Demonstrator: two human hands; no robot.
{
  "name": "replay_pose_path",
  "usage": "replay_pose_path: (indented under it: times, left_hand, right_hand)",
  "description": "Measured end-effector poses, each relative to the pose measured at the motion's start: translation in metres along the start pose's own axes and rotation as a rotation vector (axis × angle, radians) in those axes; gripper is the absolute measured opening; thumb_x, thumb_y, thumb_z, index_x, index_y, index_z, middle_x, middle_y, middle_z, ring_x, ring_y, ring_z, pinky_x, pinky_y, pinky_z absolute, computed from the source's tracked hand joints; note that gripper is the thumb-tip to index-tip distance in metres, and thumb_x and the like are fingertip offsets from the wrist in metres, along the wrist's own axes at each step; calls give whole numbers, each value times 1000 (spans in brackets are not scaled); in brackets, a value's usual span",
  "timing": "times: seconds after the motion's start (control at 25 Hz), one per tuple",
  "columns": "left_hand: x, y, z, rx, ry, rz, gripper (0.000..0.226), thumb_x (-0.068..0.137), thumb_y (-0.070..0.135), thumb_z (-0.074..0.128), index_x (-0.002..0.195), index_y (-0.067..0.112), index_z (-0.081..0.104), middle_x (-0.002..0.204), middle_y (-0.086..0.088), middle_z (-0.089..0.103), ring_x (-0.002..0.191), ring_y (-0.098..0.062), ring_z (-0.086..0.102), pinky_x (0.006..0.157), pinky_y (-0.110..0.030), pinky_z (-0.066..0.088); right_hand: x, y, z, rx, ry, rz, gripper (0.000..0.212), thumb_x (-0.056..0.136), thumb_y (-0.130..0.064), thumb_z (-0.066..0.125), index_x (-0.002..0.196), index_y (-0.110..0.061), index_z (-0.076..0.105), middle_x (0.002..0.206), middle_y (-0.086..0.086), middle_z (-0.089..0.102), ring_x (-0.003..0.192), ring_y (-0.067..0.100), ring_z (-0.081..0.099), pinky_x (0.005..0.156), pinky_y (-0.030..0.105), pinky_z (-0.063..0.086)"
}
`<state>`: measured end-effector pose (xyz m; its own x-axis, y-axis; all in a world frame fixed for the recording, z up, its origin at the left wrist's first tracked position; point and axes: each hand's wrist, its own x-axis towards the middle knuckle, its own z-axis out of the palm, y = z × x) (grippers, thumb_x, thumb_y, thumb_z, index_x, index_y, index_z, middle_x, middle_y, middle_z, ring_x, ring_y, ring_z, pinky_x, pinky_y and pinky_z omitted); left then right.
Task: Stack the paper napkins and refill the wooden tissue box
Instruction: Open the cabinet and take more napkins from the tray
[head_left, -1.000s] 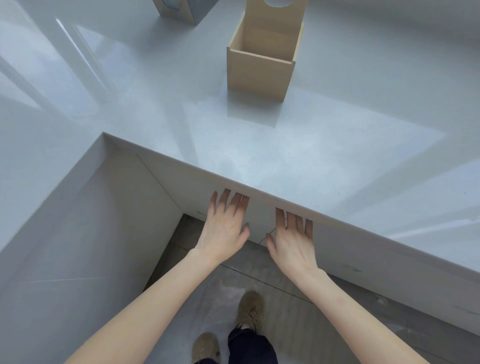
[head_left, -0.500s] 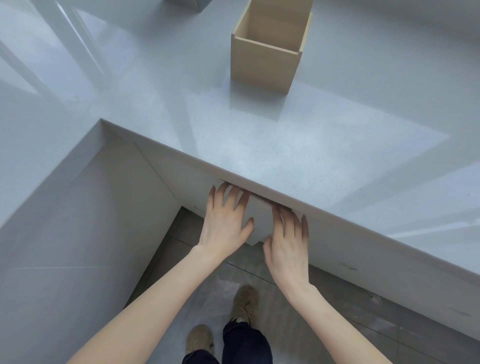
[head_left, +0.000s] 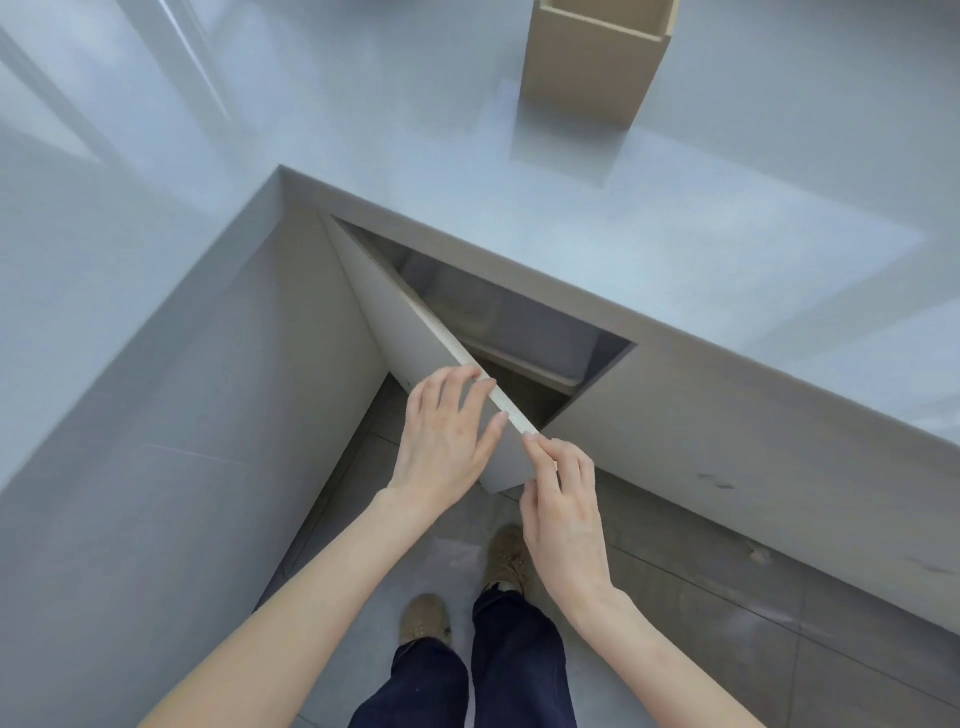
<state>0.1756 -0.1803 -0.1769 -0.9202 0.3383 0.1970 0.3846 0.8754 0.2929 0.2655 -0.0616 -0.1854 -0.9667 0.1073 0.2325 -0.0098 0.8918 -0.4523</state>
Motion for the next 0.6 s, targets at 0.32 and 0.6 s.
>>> replay_pose_path:
  times: [0.32,0.6]
  left_hand:
    - [-43,-43,-23,21,-24,3,42,84,43,39,96,12,64,109,-4,66,101,-15,41,76,-34,52]
    - [-76,-86,-55,34,-80,7,39,81,38,40,101,14,64,117,-1,66,101,-15,45,77,-37,53]
  right_hand:
    - [-33,-58,11,178,-80,51,37,81,0,53,116,-8,59,96,6,66,89,9,48,82,20,42]
    - [-49,-110,29,229,-199,-14,39,80,-15,60,118,-16,56,101,-1,64,85,14,63,60,24,57]
